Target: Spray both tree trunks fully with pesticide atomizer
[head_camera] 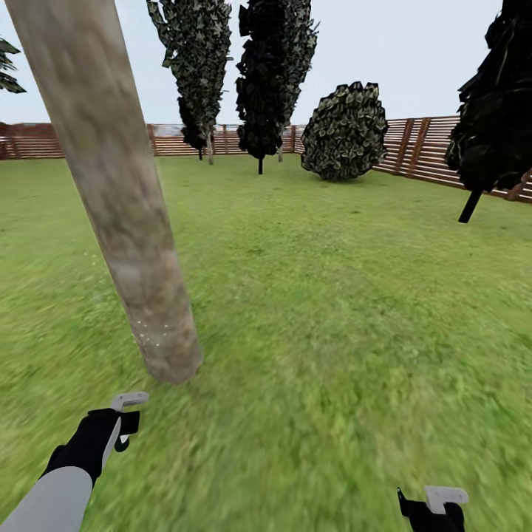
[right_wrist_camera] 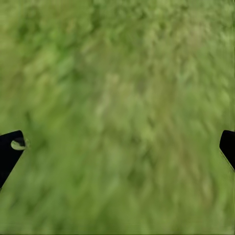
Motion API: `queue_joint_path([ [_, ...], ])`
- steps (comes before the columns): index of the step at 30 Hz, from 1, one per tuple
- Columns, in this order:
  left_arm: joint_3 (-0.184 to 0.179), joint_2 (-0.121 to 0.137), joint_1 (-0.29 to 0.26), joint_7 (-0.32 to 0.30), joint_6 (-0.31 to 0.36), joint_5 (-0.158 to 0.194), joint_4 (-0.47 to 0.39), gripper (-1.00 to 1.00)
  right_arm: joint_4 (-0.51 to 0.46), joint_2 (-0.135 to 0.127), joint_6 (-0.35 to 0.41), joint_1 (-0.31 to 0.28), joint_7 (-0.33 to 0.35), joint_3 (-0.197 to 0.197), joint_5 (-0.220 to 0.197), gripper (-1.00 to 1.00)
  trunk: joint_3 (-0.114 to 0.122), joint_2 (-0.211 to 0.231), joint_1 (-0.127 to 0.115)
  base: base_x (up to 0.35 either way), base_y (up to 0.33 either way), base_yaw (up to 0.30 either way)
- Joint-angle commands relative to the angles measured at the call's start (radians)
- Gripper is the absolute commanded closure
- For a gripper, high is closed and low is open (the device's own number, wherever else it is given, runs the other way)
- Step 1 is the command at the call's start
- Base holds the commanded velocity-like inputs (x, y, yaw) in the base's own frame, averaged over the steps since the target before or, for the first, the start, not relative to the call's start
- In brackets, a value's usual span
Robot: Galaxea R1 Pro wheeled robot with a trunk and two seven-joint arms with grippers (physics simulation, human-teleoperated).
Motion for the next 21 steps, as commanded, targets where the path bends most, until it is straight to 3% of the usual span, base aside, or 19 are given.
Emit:
queue_joint_path([
  [1,0.004,-0.001,-0.001,-0.005,0.004,-0.007,-0.001,1.0,0.001,0.0,-0.004,-0.001,0.006,-0.008,0.005,-1.0,-0.001,0.0,0.0,0.159,-0.265,0.277],
  [13,0.001,-0.002,-0.001,-0.005,0.002,-0.007,-0.001,1.0,0.001,0.0,-0.004,-0.001,0.006,-0.008,0.005,-1.0,-0.001,0.0,0.0,0.169,-0.26,0.269],
  [21,-0.002,-0.002,-0.001,-0.005,0.001,-0.008,-0.001,1.0,0.001,-0.004,-0.004,-0.001,0.006,-0.01,0.005,-1.0,-0.001,0.0,0.0,0.204,-0.232,0.033],
])
